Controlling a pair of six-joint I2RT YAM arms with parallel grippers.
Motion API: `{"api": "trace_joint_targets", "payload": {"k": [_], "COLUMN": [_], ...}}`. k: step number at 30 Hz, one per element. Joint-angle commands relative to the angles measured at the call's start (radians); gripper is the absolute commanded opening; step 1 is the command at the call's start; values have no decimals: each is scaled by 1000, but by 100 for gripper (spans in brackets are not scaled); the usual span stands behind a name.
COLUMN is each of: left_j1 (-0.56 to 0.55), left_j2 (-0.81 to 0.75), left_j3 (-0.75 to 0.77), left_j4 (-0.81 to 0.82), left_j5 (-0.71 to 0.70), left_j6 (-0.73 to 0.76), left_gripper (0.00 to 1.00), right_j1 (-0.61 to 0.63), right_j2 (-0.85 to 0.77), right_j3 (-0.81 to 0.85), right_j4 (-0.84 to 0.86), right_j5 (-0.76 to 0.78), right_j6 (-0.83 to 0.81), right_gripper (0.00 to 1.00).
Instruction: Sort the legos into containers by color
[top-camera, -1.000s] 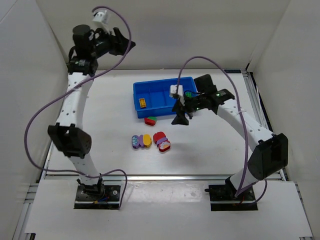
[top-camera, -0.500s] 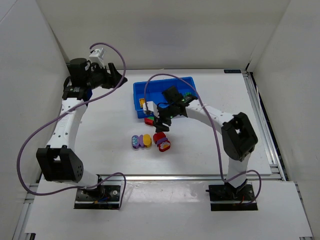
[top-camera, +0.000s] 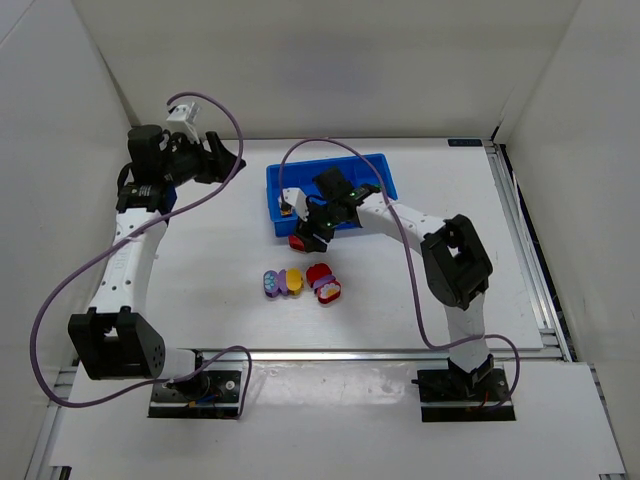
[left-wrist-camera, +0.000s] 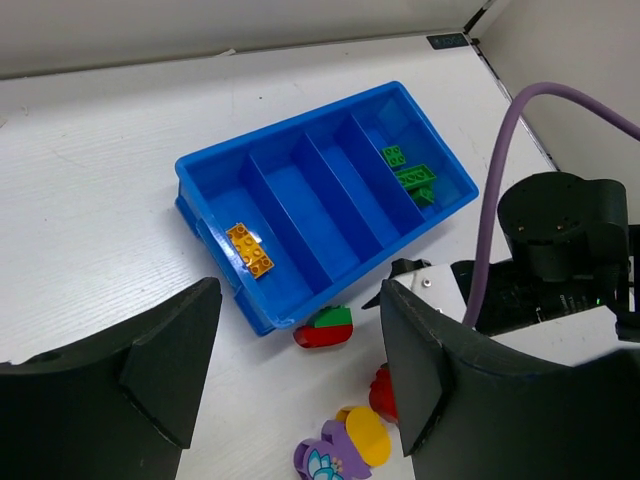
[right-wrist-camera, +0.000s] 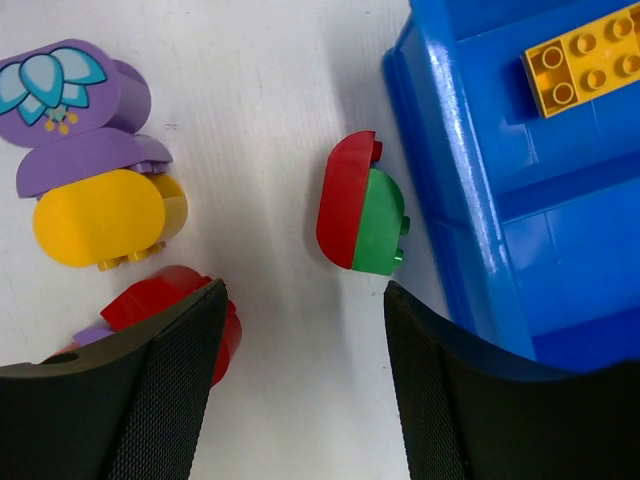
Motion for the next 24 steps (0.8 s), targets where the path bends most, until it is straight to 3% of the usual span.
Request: {"api": "trace_joint_targets", "payload": {"k": [1,24], "left_j1": [3,5], "left_j2": [-34,-29], "left_j3": [-18,-57], "left_j4": [24,75], "left_j5": [-5,-14], "left_j6": [0,-8], "left_gripper": [75,75], "right_j1": [-2,1], "right_j2": [28,120], "right_j3": [59,59], "right_j4": [0,124], "right_j5": [28,94], "right_j6": [67,208], "right_gripper": [68,72]}}
